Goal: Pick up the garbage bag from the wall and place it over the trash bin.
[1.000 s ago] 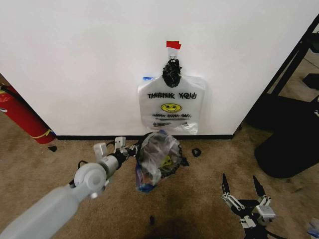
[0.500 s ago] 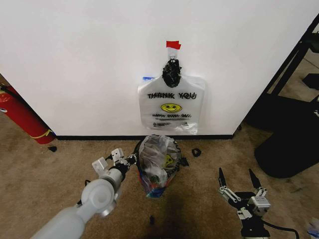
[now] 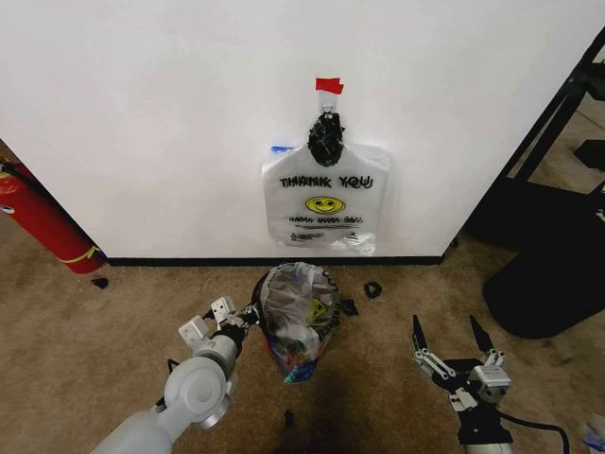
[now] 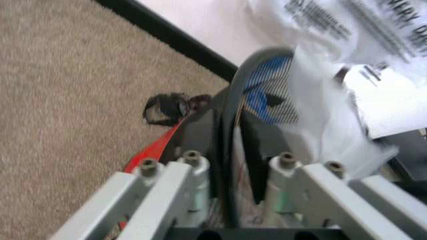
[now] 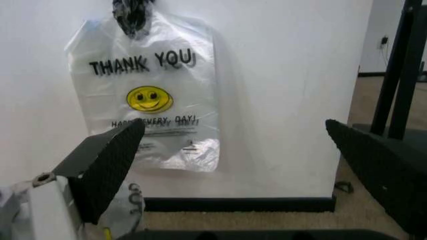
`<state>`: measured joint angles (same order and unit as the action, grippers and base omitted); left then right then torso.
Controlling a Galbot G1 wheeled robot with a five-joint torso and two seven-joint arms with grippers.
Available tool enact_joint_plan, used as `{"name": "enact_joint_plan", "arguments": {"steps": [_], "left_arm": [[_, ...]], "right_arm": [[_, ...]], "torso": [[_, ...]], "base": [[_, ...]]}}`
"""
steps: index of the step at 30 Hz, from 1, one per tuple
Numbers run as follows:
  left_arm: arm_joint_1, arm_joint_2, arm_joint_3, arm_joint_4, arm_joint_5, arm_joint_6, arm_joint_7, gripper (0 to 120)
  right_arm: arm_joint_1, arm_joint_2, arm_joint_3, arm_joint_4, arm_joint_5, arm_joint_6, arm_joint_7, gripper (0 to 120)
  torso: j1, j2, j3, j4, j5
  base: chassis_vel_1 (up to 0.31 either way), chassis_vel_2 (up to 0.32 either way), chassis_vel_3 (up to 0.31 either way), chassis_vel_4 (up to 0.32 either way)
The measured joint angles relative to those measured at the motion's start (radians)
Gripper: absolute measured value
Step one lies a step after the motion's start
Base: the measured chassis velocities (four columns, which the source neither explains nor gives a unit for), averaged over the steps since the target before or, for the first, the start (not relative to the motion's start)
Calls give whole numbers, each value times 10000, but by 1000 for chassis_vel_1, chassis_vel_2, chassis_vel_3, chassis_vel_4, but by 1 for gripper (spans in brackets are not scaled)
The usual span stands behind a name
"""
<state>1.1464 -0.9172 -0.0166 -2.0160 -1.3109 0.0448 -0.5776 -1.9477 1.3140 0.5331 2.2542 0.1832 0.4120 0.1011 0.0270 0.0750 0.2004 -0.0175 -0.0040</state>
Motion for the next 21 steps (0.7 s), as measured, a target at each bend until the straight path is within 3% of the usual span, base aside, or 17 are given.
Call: {"name": "enact_joint_plan", "arguments": {"steps": [1,5,14,21], "left_arm": [[0,0,0,0,0,0,0,16],[218,222,-333,-452,187,5,210,38],[408,563,-780,-1184,828,-67,325,66],[982,853,-1048,-1552,4008,-725,1053,95]], "right_arm": [[0,0,0,0,0,0,0,100],[145,-237,11,151,-82,-428,262,100],[508,-890,5,499,94,-1512,689,100],[1815,-2279,-98,766,1539,-3939,661,100]], "torso": [[0,0,0,0,0],[0,0,0,2,0],[0,0,0,1,4],[0,0,0,4,3]], "base": [[0,0,0,0],[0,0,0,0],[0,0,0,0],[0,0,0,0]]}}
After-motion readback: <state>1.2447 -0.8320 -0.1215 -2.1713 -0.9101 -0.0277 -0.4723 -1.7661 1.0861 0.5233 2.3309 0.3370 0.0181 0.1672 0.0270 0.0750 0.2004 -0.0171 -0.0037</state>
